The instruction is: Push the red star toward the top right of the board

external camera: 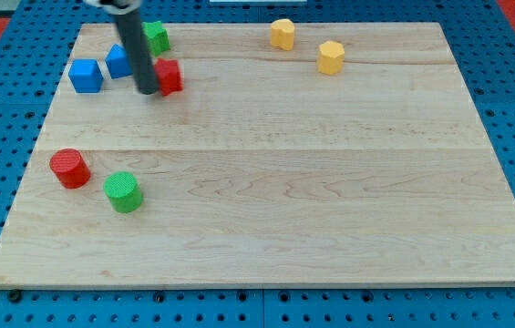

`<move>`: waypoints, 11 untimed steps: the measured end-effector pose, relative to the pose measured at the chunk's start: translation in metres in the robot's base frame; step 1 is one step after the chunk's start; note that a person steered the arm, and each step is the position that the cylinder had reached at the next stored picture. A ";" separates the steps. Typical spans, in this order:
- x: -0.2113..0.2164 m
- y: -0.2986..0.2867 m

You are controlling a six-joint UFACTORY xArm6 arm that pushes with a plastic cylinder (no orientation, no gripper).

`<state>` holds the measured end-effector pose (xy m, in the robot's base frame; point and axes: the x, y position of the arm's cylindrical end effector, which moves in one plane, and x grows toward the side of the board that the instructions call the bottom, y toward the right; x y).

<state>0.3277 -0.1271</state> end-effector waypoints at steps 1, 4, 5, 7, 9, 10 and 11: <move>-0.031 0.071; -0.067 -0.009; -0.075 0.044; -0.075 0.184; -0.067 0.227; -0.053 0.225; -0.051 0.245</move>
